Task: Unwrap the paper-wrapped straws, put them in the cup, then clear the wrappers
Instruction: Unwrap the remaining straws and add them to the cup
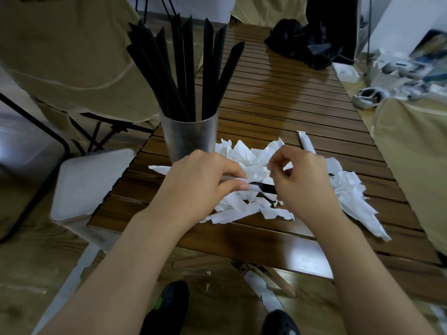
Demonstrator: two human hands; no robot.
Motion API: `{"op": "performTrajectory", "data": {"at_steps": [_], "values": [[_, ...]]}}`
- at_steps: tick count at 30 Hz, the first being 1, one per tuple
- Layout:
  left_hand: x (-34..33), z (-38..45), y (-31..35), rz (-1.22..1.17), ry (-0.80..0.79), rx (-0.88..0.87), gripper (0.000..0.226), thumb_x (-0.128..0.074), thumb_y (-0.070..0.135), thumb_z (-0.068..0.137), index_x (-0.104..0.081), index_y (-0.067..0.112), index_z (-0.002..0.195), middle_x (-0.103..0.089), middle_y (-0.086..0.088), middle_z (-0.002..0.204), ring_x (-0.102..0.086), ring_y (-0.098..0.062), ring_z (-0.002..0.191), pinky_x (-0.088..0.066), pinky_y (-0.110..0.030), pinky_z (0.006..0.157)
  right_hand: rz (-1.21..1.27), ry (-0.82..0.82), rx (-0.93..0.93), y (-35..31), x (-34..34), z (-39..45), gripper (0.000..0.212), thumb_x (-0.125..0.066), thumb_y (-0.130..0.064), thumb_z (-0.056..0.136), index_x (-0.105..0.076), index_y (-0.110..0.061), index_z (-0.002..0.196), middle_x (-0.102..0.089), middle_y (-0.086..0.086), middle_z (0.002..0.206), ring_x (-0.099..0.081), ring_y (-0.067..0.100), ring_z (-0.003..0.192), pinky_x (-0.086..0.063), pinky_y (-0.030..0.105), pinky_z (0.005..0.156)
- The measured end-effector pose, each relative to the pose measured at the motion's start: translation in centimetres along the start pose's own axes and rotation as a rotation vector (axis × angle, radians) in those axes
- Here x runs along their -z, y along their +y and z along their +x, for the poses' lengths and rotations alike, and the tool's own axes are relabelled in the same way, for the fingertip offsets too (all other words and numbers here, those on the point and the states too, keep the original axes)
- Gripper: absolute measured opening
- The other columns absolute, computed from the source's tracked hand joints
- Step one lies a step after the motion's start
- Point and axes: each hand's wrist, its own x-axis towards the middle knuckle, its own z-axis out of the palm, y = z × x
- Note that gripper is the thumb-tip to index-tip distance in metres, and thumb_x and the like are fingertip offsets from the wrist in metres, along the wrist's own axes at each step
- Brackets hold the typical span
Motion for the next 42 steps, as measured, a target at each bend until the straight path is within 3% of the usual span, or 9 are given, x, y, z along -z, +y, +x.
{"op": "performTrajectory", "data": {"at_steps": [4,8,11,17,21,25,27,35,42], "values": [[-0.1,0.0,-0.4,0.028,-0.009,0.039,0.024,-0.058,0.046,0.088,-0.069,0.038,0.109,-0.071,0.011,0.096,-0.062,-0.004,0.082,-0.047,-0.015,0.067,0.068,-0.136,-0.054,0.4,0.6,0.1,0.02,-0.056,-0.01,0.092,-0.063,-0.022,0.077,-0.067,-0.005,0.077,-0.064,0.012,0.051,-0.041,0.015,0.043],[-0.1,0.0,-0.7,0.047,-0.011,0.061,0.025,-0.057,0.045,0.089,-0.069,0.037,0.11,-0.071,0.01,0.098,-0.062,-0.006,0.083,-0.046,-0.017,0.067,0.14,-0.248,-0.029,0.5,0.8,0.0,0.007,-0.063,-0.023,0.09,-0.067,-0.028,0.088,-0.067,-0.012,0.083,-0.064,0.011,0.057,-0.048,0.023,0.048],[-0.2,0.0,-0.6,0.054,-0.014,0.065,0.025,-0.057,0.044,0.09,-0.069,0.036,0.11,-0.071,0.01,0.096,-0.062,-0.005,0.083,-0.047,-0.019,0.068,0.147,-0.319,0.045,0.0,0.7,0.0,0.01,-0.068,-0.024,0.086,-0.068,-0.034,0.087,-0.065,-0.02,0.077,-0.063,0.009,0.064,-0.054,0.026,0.055],[-0.4,0.1,-0.1,-0.019,0.011,0.069,0.021,-0.061,0.042,0.088,-0.071,0.036,0.105,-0.07,0.009,0.094,-0.061,-0.007,0.083,-0.043,-0.016,0.067,0.114,-0.186,0.06,-0.6,-0.1,-0.2,0.025,-0.063,-0.009,0.088,-0.065,-0.028,0.071,-0.057,-0.017,0.057,-0.058,0.007,0.055,-0.04,0.017,0.048],[-0.4,0.4,0.7,-0.034,0.072,0.067,0.025,-0.066,0.037,0.086,-0.073,0.028,0.108,-0.073,0.002,0.099,-0.064,-0.012,0.09,-0.045,-0.02,0.075,0.173,-0.062,-0.057,-0.5,-0.8,-0.2,0.026,-0.062,-0.009,0.086,-0.064,-0.026,0.067,-0.061,-0.008,0.063,-0.063,0.022,0.057,-0.048,0.033,0.046],[-0.2,1.2,1.6,-0.027,-0.001,0.1,0.03,-0.066,0.035,0.086,-0.069,0.027,0.115,-0.068,0.002,0.118,-0.059,-0.014,0.108,-0.041,-0.019,0.09,0.19,0.025,-0.193,-0.2,-1.1,-0.1,0.024,-0.06,-0.01,0.083,-0.062,-0.025,0.065,-0.063,-0.005,0.065,-0.065,0.023,0.055,-0.054,0.039,0.052],[-0.4,1.3,2.0,0.012,-0.045,0.09,0.031,-0.064,0.035,0.088,-0.067,0.031,0.118,-0.066,0.006,0.12,-0.055,-0.012,0.109,-0.035,-0.013,0.088,0.176,0.037,-0.229,-0.1,-0.8,0.0,0.019,-0.062,-0.013,0.085,-0.061,-0.021,0.067,-0.062,-0.002,0.061,-0.064,0.02,0.051,-0.053,0.035,0.052],[-0.8,0.1,0.9,0.057,-0.057,0.074,0.029,-0.049,0.045,0.095,-0.054,0.036,0.122,-0.066,0.009,0.115,-0.063,-0.008,0.098,-0.052,-0.026,0.079,0.035,0.062,-0.116,0.2,-0.5,0.1,0.017,-0.062,-0.01,0.087,-0.063,-0.021,0.073,-0.061,-0.005,0.066,-0.061,0.019,0.053,-0.054,0.039,0.055],[-0.6,0.1,1.1,-0.036,0.074,0.031,0.02,-0.066,0.042,0.085,-0.069,0.036,0.104,-0.07,0.014,0.099,-0.062,-0.003,0.088,-0.052,-0.022,0.075,-0.031,0.083,-0.136,0.4,-0.5,0.2,0.016,-0.061,-0.014,0.089,-0.059,-0.023,0.076,-0.063,-0.002,0.074,-0.051,0.01,0.051,-0.032,0.019,0.049]]}}
